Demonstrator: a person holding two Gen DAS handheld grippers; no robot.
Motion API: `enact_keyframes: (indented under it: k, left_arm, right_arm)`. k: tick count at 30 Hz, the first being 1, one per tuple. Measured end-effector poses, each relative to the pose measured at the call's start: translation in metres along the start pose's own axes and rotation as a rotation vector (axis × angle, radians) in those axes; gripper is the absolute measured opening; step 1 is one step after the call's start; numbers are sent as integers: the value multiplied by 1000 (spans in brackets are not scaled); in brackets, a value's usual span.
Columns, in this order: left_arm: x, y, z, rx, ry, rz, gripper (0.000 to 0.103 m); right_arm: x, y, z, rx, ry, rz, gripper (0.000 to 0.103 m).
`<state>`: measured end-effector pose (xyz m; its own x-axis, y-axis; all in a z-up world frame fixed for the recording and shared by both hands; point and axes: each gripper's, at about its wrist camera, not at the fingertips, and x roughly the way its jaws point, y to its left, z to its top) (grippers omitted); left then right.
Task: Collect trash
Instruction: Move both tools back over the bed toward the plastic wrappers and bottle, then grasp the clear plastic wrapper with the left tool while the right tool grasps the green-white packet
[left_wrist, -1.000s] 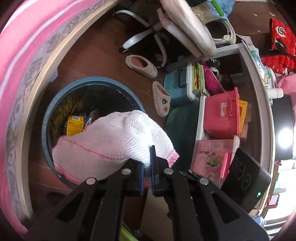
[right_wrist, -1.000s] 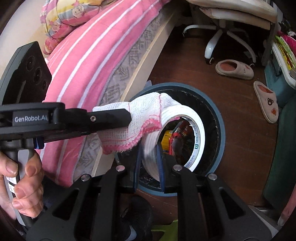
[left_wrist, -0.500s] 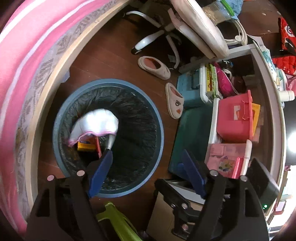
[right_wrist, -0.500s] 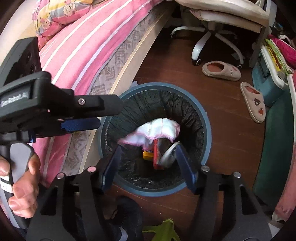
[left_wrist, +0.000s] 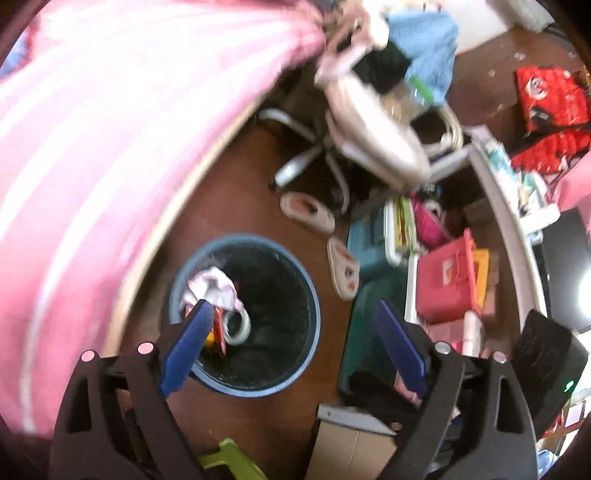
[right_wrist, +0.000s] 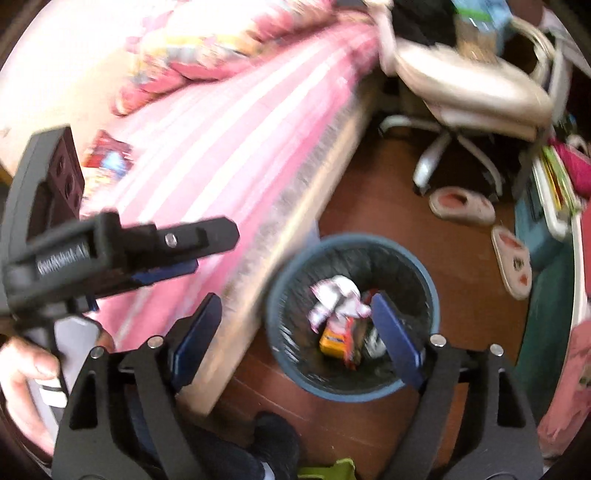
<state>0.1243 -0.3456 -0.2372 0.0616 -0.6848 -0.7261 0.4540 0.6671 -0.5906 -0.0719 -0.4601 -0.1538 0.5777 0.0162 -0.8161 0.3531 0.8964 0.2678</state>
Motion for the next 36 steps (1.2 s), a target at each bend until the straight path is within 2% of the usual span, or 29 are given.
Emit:
enact_keyframes:
  k: [4,11,16,19,22,25,30,36]
  left_arm:
    - [-64,9,-3,-35,-125,1,88]
    - [-183,42,-18,-93,-324,42,90]
    - [-250,89,-38,-131,-415,167,90]
    - [-273,120,-50,-154,-434,253,90]
    - [-289,158,-59,-194,-435,380,90]
    - [-297,193,-62,-248,-427,429,90]
    - [-296,247,-61,-310,-403,497,90]
    - [-281,287,-49,-331,-346,500,90]
  right_arm:
    - [-28,43,16,-67,-74,46,89]
    - [-57,121,31,-176,-133,143,91]
    - [-54,177,41,-250,-135,202,91]
    - [-43,208,41,-284,-118,232,91]
    - [-29,238,41,-316,-91,253,91]
    - [-11,259,45,-321,-50,282,91]
    - [21,288,55,-308,-4,309,91]
    - [68,305,73,-217,79,359,91]
